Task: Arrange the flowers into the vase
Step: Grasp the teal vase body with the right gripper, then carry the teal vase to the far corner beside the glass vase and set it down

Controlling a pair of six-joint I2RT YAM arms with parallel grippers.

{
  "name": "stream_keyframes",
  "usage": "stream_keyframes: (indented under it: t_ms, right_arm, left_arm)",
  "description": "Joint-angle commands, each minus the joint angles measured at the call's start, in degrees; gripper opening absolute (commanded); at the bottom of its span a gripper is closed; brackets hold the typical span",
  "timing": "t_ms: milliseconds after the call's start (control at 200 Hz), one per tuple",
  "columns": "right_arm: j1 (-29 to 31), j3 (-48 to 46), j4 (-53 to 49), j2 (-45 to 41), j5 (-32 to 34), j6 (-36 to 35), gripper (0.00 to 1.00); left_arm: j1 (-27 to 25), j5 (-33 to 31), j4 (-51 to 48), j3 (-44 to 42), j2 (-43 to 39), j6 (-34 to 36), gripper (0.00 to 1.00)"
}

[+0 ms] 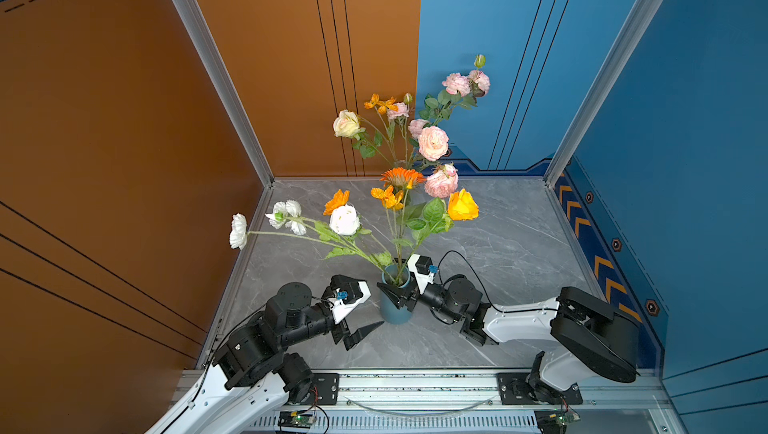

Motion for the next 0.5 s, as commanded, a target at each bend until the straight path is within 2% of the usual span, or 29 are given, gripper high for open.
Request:
stream_keyframes:
  t_ms: [0, 55, 205, 496]
  right_arm:
    - [0.06, 1.0, -3.17, -0.57, 0.35, 0.42, 0.65]
    - [0.06, 0.99, -4.05, -2.0, 1.29, 0.29, 0.59]
    - [-0.19, 0.98, -8.9, -8.27, 2.91, -2.25, 0.56]
    - [-3.09, 1.28, -23.41, -28.01, 3.73, -7.48, 0.47]
  left_arm:
    - [0.68, 1.4, -0.33, -0.59, -0.12, -0.4, 0.98]
    - [0.68, 1.5, -0.33, -0.55, -0.12, -0.42, 0.98]
    - [0.78, 1.74, -0.29, -0.52, -0.2, -0.33, 0.98]
    - [1.03, 2.3, -0.23, -0.45, 0.11, -0.25, 0.98]
